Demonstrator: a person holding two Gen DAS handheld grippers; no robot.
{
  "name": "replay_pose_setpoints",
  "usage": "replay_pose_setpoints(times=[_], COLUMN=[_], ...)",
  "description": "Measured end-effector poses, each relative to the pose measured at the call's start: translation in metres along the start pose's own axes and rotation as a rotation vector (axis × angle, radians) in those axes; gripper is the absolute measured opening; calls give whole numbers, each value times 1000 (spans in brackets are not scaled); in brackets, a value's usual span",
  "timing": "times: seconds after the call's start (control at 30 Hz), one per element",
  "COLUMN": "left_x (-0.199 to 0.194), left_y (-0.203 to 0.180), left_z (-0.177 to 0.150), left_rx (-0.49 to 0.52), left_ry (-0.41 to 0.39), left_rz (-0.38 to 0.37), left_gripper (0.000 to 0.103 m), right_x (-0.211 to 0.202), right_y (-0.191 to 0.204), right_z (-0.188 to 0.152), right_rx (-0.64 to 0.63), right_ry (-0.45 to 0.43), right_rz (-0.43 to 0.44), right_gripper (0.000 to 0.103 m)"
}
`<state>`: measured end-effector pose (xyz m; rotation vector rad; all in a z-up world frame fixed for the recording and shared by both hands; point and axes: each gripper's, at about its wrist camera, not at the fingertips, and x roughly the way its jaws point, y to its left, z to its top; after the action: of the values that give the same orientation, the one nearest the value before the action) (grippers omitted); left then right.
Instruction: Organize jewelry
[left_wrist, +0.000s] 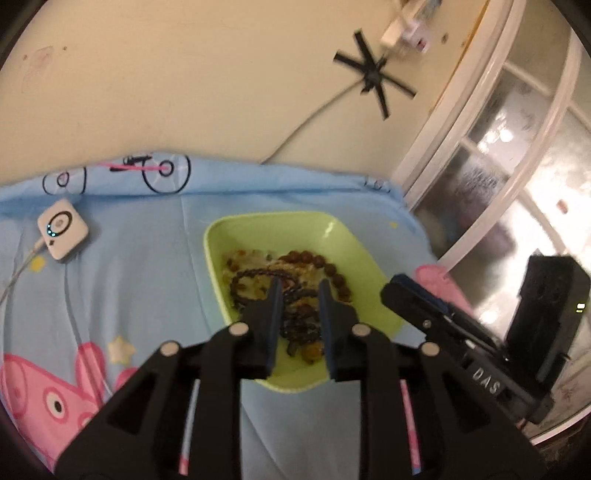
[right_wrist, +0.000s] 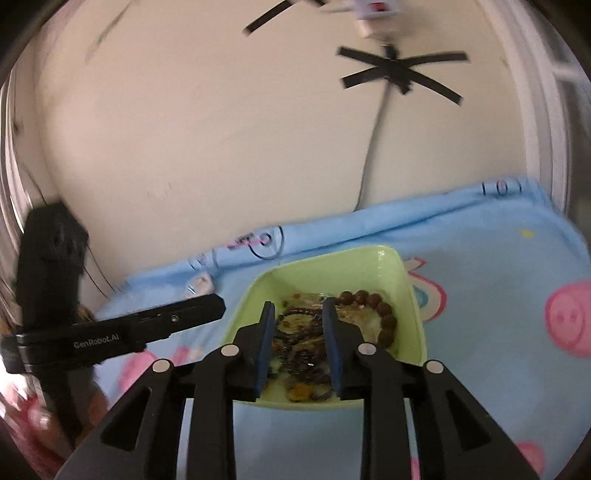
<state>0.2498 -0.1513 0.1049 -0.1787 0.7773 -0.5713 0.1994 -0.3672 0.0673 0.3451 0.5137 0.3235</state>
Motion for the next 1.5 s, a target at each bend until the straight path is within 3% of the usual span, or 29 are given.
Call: replay_pose_setpoints(times=[0.13,0.2,0.27,0.37,0.47,0.5,0.6,0.8,1.5], left_x=[-23,-34,-46,-70,-83,-85,-87,-73,-68], left_y=[-4,-6,-7,-7,-5,-2,9,13,13], left_z=[-25,-42,-61,-87,-105,-109,-123,-143,-153], left_rx=[57,73,85,96,112,109,72,87,113], left_ry=[-16,-23,-47,-132,-162,-159,-121,-54,-47], left_rz=[96,147,193,314,437,447,444,483,493], left_gripper=[23,39,77,97,97,97,97,97,97], right_x=[-28,-40,-49,-50,-49,-47,-41,-44,-36], right_y=[3,6,12,21,31,35,48,58,50], right_z=[-20,-31,-51,-75,-99,-106,-122,-131,-130], right_rx=[31,64,111,150,171,179,182,182,203], right_ry=[-57,-78,-68,-32,25,49,106,108,123], right_rz=[-5,-5,-9,-24,-26,-24,-29,-45,-46], right_gripper=[12,13,14,16,26,28,29,32,33])
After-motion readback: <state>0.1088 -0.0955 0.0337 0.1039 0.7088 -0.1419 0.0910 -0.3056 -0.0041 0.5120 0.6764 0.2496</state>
